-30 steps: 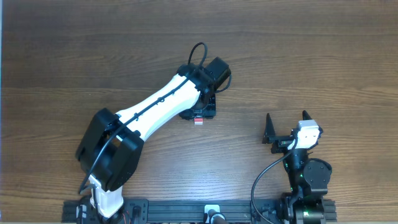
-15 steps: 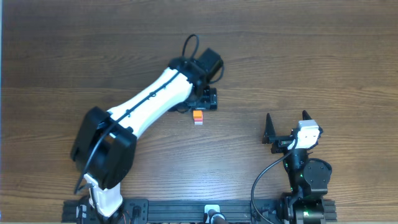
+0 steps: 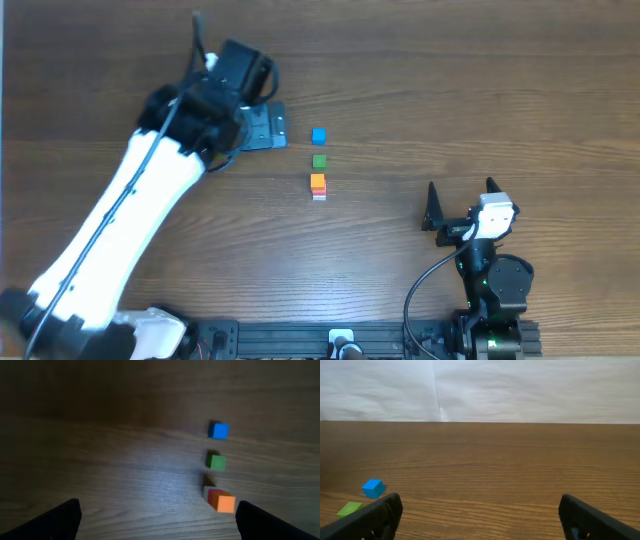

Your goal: Stack Cubes

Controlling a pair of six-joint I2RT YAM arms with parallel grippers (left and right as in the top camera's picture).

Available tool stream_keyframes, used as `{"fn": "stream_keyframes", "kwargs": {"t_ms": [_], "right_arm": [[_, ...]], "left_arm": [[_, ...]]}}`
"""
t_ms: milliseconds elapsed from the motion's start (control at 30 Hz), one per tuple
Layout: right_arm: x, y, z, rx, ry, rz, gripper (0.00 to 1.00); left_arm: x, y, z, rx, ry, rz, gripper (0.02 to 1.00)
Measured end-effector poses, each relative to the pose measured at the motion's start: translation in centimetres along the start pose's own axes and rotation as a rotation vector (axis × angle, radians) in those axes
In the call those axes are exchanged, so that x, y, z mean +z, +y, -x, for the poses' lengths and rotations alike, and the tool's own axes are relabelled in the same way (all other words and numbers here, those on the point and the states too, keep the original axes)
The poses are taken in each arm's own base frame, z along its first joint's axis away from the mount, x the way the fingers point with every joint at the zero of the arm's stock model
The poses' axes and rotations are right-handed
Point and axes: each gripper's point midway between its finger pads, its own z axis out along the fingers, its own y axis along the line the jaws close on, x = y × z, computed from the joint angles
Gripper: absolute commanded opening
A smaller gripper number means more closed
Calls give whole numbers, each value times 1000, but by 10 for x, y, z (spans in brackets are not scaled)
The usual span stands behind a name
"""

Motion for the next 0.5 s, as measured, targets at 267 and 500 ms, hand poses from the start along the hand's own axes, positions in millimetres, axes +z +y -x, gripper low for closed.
{"fn": "stream_keyframes", "kwargs": {"t_ms": [267,500], "right_arm": [[0,0,0,-1,0,1,993],[0,0,0,0,0,0,993]], "left_arm": [[-24,8,11,3,-93,-2,1000],[-27,17,27,-7,-172,55,996]]}}
